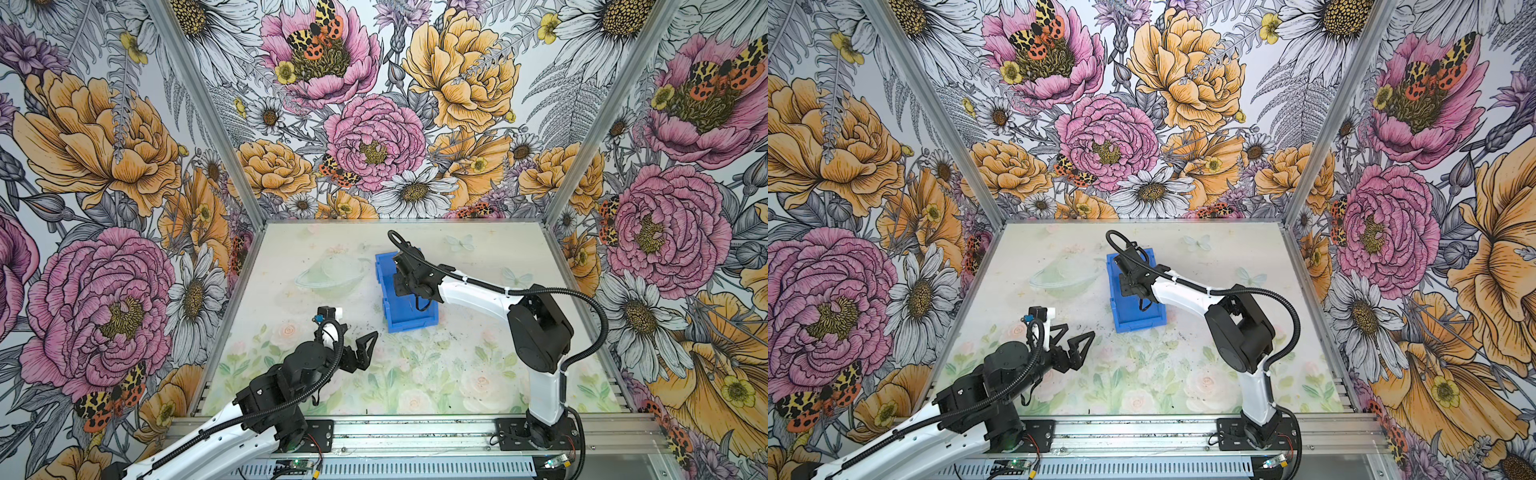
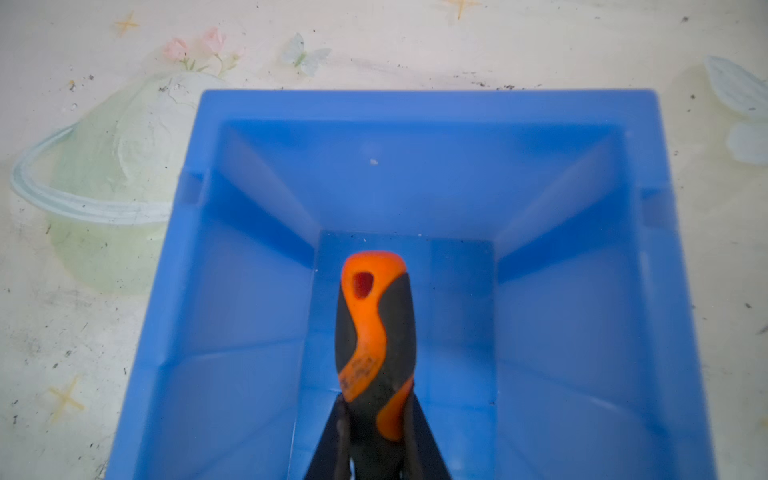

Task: Put the screwdriver in the bin
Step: 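Lift the screwdriver with the right gripper and carry it over the blue bin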

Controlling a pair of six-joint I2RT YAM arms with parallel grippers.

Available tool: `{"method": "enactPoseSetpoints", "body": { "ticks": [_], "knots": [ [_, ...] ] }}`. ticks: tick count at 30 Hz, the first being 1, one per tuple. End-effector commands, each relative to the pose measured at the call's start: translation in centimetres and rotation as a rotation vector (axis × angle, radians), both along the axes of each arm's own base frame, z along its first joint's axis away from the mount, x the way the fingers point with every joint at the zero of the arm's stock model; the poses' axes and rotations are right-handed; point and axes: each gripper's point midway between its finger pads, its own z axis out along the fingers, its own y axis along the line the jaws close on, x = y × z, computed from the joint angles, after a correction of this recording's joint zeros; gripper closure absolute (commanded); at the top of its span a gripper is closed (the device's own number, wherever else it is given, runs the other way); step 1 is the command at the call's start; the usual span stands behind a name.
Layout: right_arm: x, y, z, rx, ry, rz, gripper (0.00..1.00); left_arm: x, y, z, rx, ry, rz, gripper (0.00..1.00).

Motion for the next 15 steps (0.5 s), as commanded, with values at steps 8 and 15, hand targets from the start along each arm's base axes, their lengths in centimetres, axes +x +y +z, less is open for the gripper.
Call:
{"method": "enactPoseSetpoints", "body": {
  "ticks": [8, 15],
  "knots": [
    [2.0, 1.5, -2.9, 0.014, 0.048, 0.018, 1.00, 0.5, 0.1, 1.9, -0.045, -0.022, -0.028, 0.01],
    [2.1, 1.9, -5.4, 0.007, 0.089, 0.013, 0.99, 0.6, 0.5, 1.6, -0.042, -0.015, -0.018, 0.01]
  ]
}}
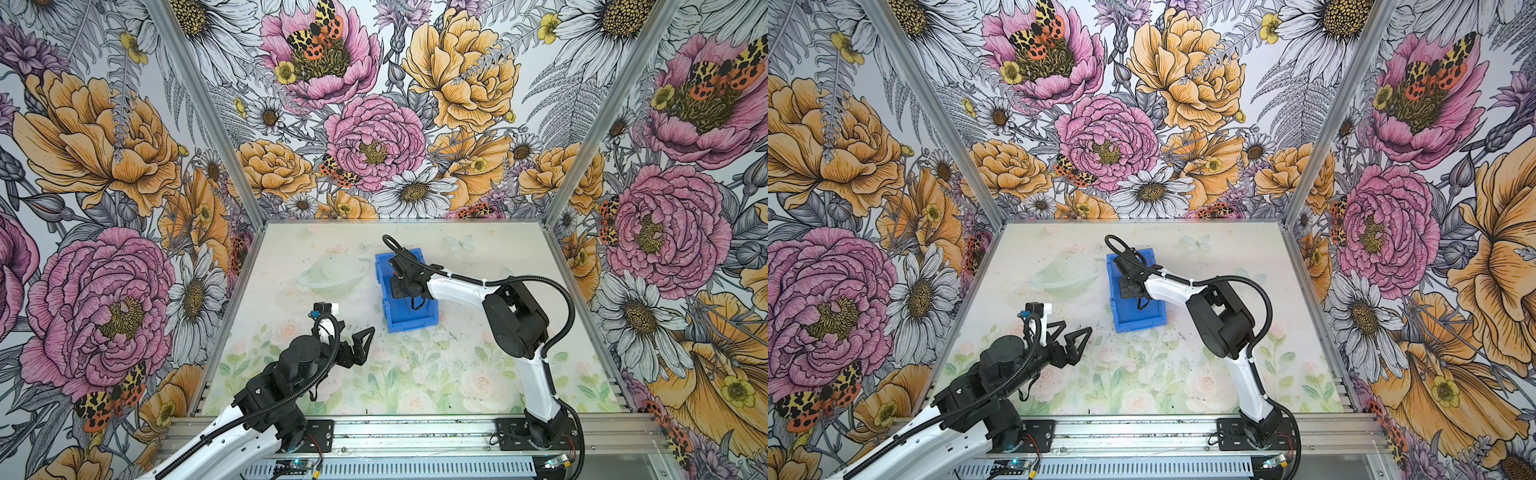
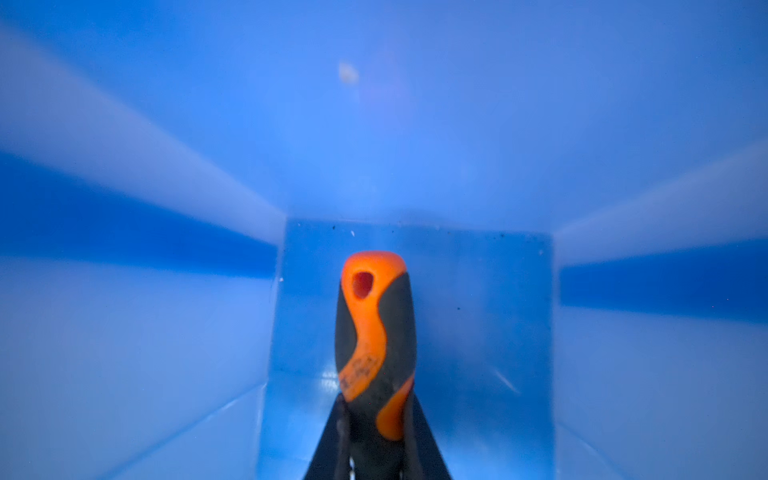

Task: Put the screwdriver in the bin
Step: 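Lift the screwdriver with the right gripper and carry it over the blue bin, then lower the screwdriver into the blue bin and open the right gripper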

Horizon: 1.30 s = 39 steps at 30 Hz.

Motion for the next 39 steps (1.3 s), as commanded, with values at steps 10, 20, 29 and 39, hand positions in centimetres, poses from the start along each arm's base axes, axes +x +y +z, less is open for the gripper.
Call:
{"method": "enactPoseSetpoints", "body": {
  "ticks": [10, 20, 29, 39],
  "knots": [
    [1.0, 0.7, -1.0, 0.008, 0.002, -0.016, 0.86, 0.1, 0.6, 0.8, -0.029, -0.024, 0.009, 0.01],
    [1.8, 0.8, 2.2, 0.010, -0.070, 0.000, 0.58, 0.3, 1.1, 0.8, -0.039, -0.032, 0.021, 0.01],
    [2.2, 1.0, 8.8, 0.040, -0.194, 0.035, 0.47, 0.5, 1.4, 1.2, -0.043, -0.045, 0.028, 0.01],
    [1.3, 0.3, 10.1, 0.051, -0.208, 0.013, 0.46, 0.1, 1.9, 1.4, -0.068, -0.061, 0.036, 0.01]
  ]
}}
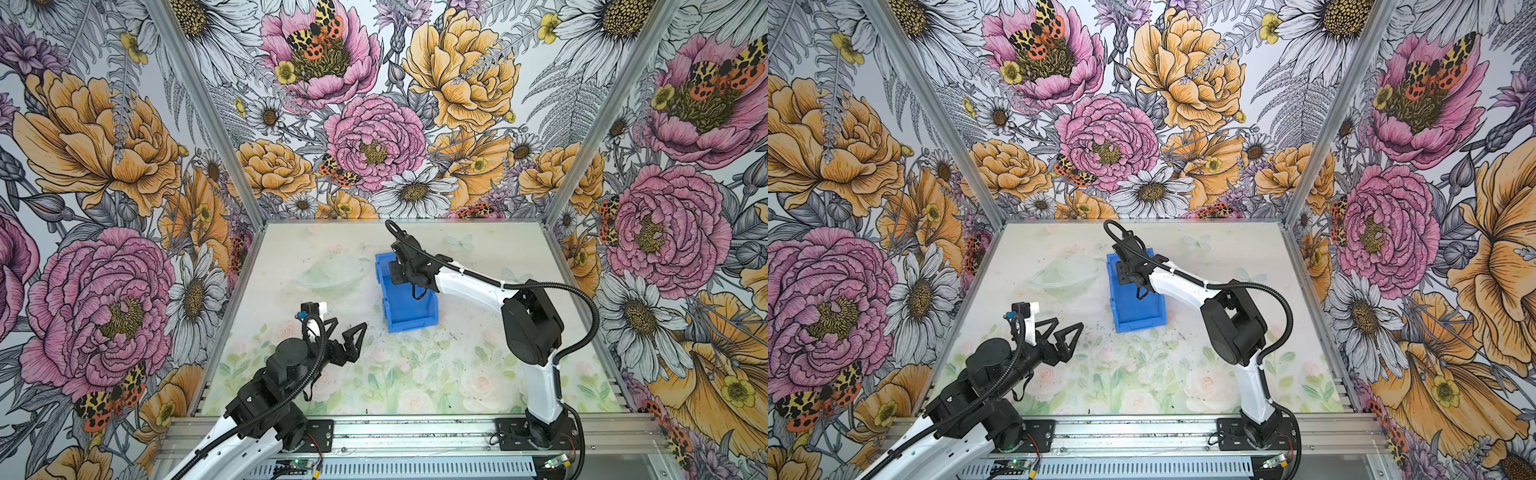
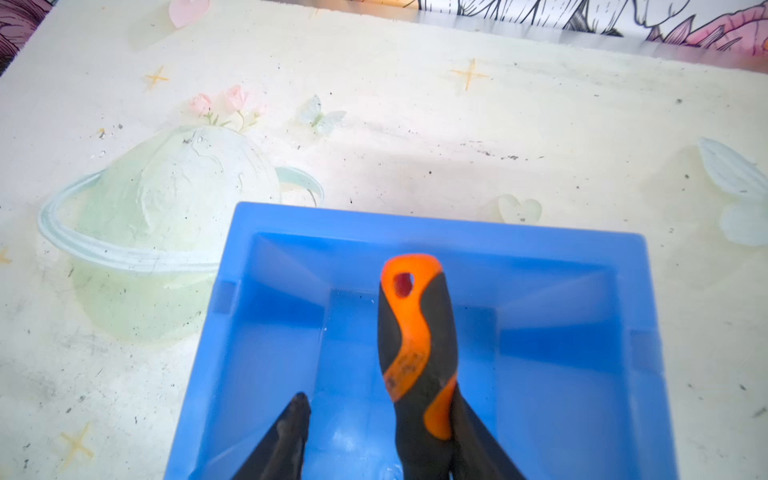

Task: Put the screwdriver in the bin
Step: 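Lower the screwdriver into the blue bin and open the right gripper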

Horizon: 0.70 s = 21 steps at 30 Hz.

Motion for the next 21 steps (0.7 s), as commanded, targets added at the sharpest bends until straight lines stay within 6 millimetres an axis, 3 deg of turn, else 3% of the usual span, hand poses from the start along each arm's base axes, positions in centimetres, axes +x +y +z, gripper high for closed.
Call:
{"method": "enactPoseSetpoints", "body": {
  "ticks": [1, 10, 21],
  "knots": [
    [-0.3, 0.0, 1.5, 0.014, -0.034, -0.012, 0.46, -0.1, 0.0, -0.1, 0.001, -0.006, -0.012, 0.01],
    [-1.3, 1.2, -3.4, 0.008, 0.057, -0.032, 0.45, -0.4, -0.2, 0.7, 0.005, -0.018, -0.030, 0.01],
    [-2.5, 1.0, -8.8, 0.009, 0.158, -0.062, 0.28, -0.7, 0.2, 1.2, 0.000, -0.023, -0.029, 0.01]
  ]
}}
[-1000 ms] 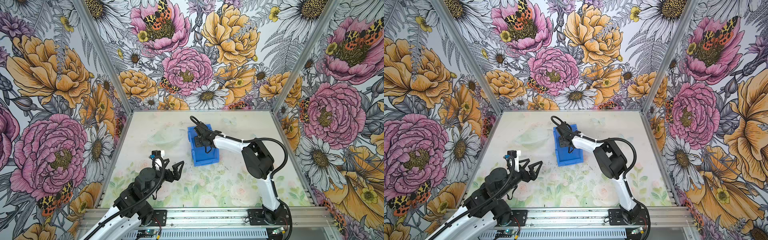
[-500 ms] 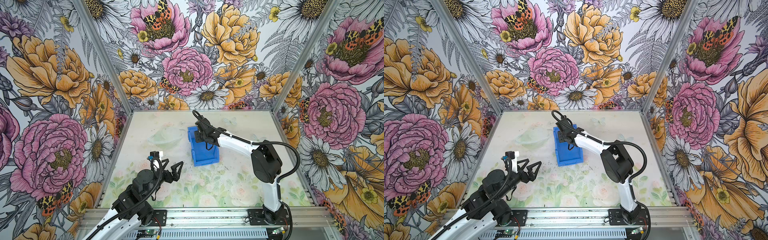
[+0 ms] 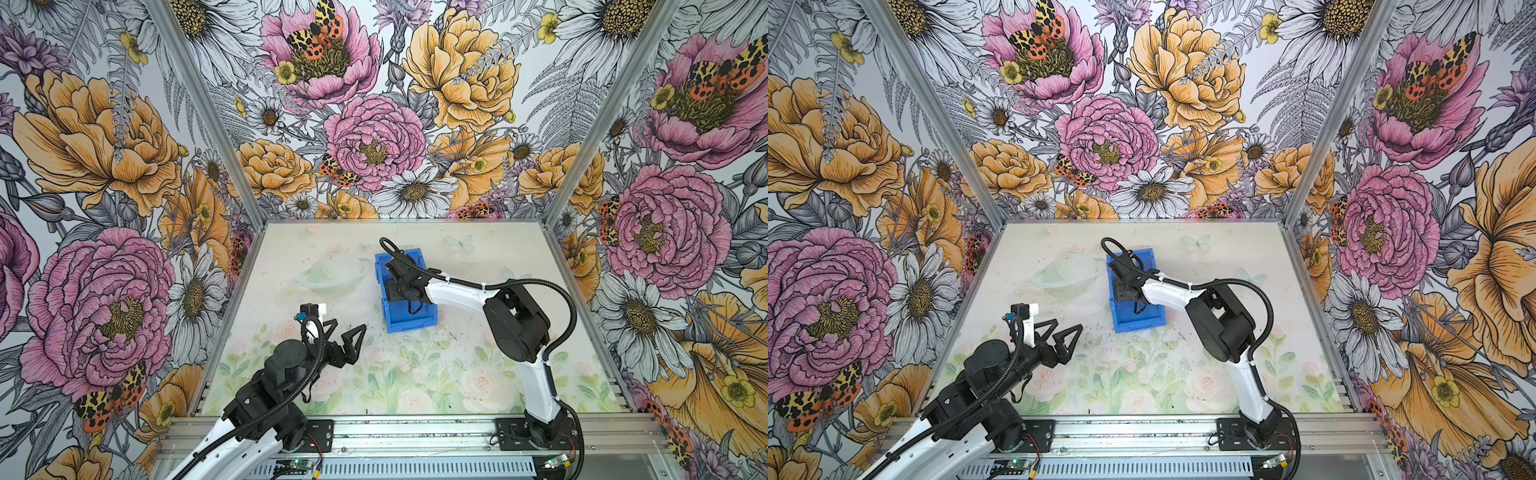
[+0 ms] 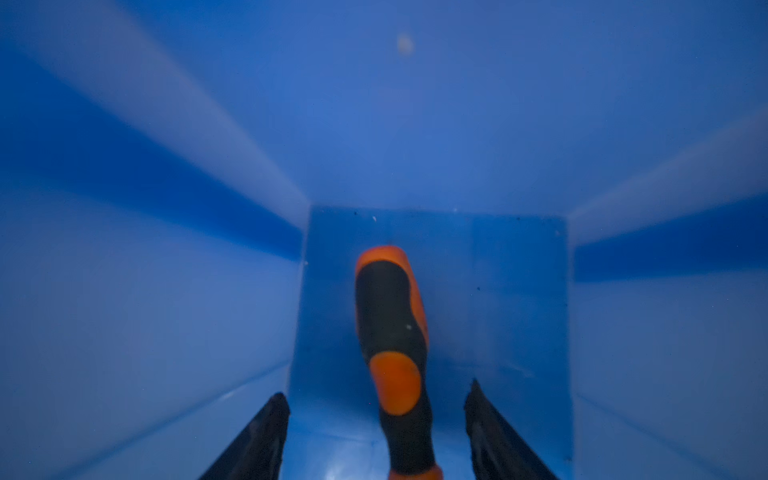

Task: Put the screwdriver in the bin
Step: 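Lower the screwdriver into the blue bin and open the right gripper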

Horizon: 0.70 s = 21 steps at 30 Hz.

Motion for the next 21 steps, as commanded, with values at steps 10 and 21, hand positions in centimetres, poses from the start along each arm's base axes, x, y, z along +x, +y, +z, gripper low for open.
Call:
{"method": "enactPoseSetpoints", "body": {
  "ticks": [10, 21],
  "knots": [
    [0.1, 1.0, 0.4, 0.050, -0.020, -0.007, 0.25, -0.2, -0.2, 1.1, 0.009, -0.018, -0.028, 0.01],
    [-1.7, 0.3, 6.6, 0.081, -0.126, 0.016, 0.19, 0.1, 0.3, 0.4, 0.038, 0.005, 0.006, 0.01]
  ]
}}
